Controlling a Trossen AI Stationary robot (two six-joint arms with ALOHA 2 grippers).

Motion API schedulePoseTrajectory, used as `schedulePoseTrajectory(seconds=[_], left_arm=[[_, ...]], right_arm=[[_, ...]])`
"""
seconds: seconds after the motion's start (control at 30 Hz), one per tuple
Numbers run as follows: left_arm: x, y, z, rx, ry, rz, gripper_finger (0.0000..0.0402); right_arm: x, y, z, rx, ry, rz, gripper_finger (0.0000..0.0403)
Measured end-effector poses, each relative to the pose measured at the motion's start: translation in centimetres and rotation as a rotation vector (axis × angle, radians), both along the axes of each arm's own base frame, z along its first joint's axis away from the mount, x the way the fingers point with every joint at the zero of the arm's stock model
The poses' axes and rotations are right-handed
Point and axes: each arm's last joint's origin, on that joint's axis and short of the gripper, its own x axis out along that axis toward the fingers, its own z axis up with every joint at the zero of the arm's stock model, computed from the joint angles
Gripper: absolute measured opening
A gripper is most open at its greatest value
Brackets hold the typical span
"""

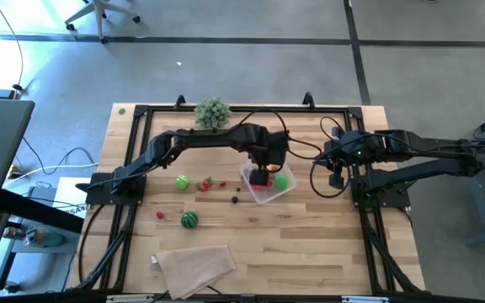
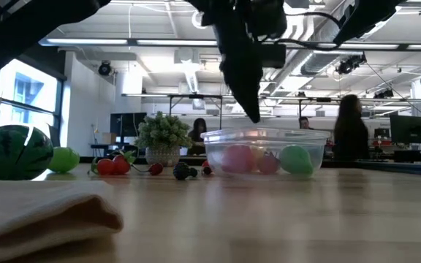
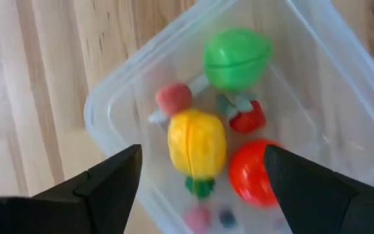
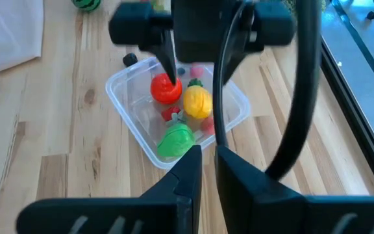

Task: Pick and placing Produce into tupperware
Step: Put the cabbage into the transparent bin

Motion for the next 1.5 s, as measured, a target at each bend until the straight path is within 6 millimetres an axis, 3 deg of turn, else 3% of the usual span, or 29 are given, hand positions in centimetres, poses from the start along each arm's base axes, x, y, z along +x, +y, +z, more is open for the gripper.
schedulePoseTrajectory(seconds=[0.23,0.33,0.47,0.67,1.0,1.37,1.5], left_arm=[[-2.5,-0.6,2.7,-0.101,0.188,0.099,0.0295],[-3.5,-0.9,2.8,-0.149,0.283,0.154,0.0288],[-3.7,-1.1,2.8,-0.193,0.281,0.191,0.0278],[-4.1,-1.4,4.0,-0.246,0.239,0.174,0.0266],[-6.5,-1.9,9.1,-0.212,0.119,0.2,0.026],[-10.5,-2.4,15.1,-0.075,-0.028,0.274,0.026],[-12.7,-2.7,16.1,0.016,-0.029,0.341,0.026]], right_arm=[[0.0,0.0,0.0,0.0,0.0,0.0,0.0034],[0.0,0.0,0.0,0.0,0.0,0.0,0.0034],[0.0,0.0,0.0,0.0,0.0,0.0,0.0034],[0.0,0.0,0.0,0.0,0.001,0.0,0.0034],[0.0,0.0,0.0,0.0,0.0,0.0,0.0034],[0.0,0.0,0.0,0.0,0.0,0.0,0.0034],[0.0,0.0,0.0,0.0,0.0,0.0,0.0034]])
